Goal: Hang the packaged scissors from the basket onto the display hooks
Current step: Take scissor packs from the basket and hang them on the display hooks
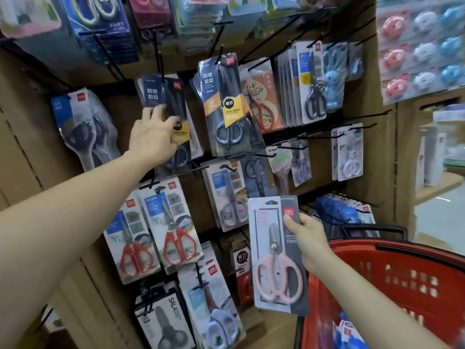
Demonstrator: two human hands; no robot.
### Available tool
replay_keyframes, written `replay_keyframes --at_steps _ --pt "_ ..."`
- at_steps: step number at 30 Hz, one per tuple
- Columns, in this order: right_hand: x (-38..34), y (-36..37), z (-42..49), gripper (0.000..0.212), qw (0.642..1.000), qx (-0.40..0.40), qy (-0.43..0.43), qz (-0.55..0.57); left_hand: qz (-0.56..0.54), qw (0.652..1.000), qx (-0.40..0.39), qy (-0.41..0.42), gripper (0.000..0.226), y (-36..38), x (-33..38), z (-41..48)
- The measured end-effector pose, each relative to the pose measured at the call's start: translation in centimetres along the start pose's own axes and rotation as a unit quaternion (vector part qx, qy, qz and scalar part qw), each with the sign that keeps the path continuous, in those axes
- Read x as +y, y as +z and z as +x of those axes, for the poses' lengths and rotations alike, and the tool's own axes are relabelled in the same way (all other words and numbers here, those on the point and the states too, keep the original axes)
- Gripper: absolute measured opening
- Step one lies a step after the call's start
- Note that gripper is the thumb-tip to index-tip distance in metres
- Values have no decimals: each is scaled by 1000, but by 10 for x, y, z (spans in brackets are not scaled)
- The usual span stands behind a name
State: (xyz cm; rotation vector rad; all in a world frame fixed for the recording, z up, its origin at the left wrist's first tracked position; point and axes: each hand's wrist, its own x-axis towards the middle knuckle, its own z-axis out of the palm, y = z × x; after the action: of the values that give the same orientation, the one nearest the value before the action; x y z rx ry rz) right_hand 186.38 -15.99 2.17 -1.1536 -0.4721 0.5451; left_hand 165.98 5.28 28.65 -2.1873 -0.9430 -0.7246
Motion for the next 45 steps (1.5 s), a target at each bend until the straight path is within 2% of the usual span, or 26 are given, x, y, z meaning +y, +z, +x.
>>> replay_keyframes --at_steps 11,20,23,26,28,32,35,37,41,45 --pt "-7 -5 -3 12 999 5 16 31 -19 997 -77 -23 82 7 4 5" --pt "-5 2 -2 12 999 -7 21 26 53 997 -31 52 70 -8 -8 -17" --pt "-9 4 -5 12 999 -15 20 32 47 993 -105 36 75 -8 -9 -18" --pt "-11 5 -7 14 999 -28 7 26 -16 987 -160 -1 73 -12 -4 -17" --pt "-11 5 -7 15 999 -42 -8 9 -66 988 -140 -12 68 -17 0 -19" --pt "-16 10 -12 15 996 -78 -47 -25 -165 985 -42 -5 53 -31 12 -43" --pt "-27 21 -19 14 989 -115 -84 -41 -196 980 15 10 36 -39 18 -76" --pt "-37 33 -21 14 983 -136 -109 -54 -209 978 22 0 28 -38 15 -99" --pt "-53 69 -17 15 974 -163 -138 -71 -241 970 22 -39 26 -20 5 -139" --pt "-57 104 -3 16 970 -179 -141 -81 -262 960 81 -57 32 6 9 -159"
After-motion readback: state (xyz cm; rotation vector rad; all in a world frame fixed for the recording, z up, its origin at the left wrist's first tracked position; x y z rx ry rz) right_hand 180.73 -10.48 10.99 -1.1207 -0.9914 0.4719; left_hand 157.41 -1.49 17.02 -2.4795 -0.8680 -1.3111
